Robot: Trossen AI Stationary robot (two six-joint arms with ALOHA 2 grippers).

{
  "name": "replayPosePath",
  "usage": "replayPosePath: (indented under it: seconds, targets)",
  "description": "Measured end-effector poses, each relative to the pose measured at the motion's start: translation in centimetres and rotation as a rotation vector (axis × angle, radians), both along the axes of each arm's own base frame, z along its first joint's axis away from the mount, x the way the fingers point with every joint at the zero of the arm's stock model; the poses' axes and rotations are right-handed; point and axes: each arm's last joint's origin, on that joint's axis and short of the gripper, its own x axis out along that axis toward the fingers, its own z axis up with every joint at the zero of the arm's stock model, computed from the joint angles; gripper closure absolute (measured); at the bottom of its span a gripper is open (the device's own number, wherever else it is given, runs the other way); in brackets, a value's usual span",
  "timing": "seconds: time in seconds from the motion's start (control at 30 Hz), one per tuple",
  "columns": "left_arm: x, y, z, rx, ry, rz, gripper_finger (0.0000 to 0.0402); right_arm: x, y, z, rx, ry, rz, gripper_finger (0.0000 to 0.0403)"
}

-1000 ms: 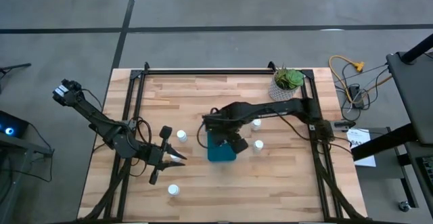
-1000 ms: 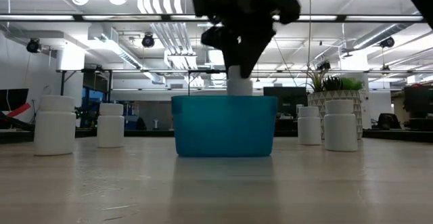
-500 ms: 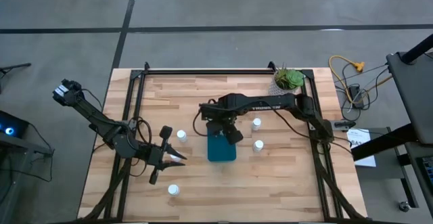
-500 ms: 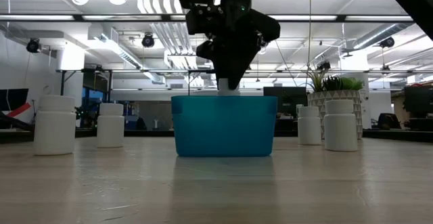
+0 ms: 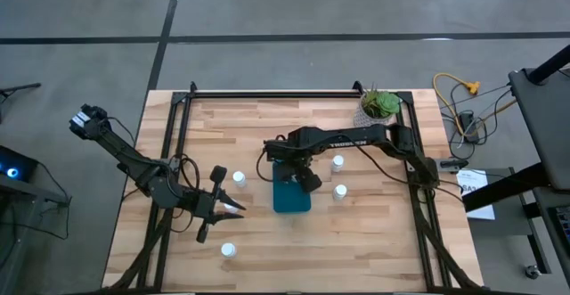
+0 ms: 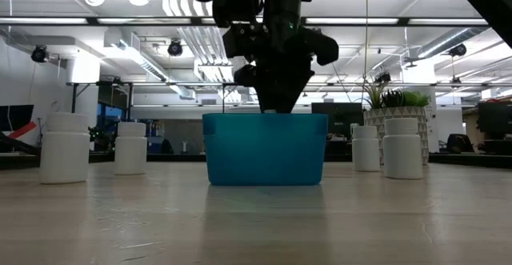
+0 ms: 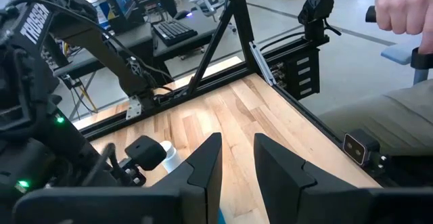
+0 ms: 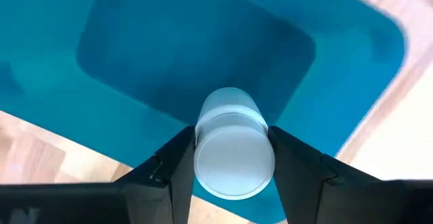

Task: Pick and place pill bottles into a basket
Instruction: Put the medicine bottle in the blue bin

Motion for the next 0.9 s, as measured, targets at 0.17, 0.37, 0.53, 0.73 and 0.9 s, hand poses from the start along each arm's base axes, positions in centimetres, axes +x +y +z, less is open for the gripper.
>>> replayPosePath:
  seconds: [0.17, 0.37, 0.53, 0.73, 0.9]
  targets:
    - [0.0, 0.0, 0.0, 0.0, 0.0, 0.0, 0.0332, 0.2, -0.2, -0.3, -0.002, -0.019, 0.005, 0.0252]
    - [0.0, 0.0, 0.0, 0.0, 0.0, 0.0, 0.0332, 0.1, -0.6, -0.5, -0.006, -0.016, 0.006, 0.0252]
    - [0.0, 0.0, 0.0, 0.0, 0.0, 0.0, 0.0332, -0.1, -1.1, -0.8, -0.026, -0.001, -0.011, 0.0252]
    - [0.0, 0.0, 0.0, 0.0, 0.0, 0.0, 0.0332, -0.4, -1.4, -1.2, -0.024, 0.018, -0.024, 0.0247]
    - [0.0, 0.0, 0.0, 0.0, 0.0, 0.0, 0.0332, -0.5, -1.6, -1.5, -0.023, 0.029, -0.032, 0.0245]
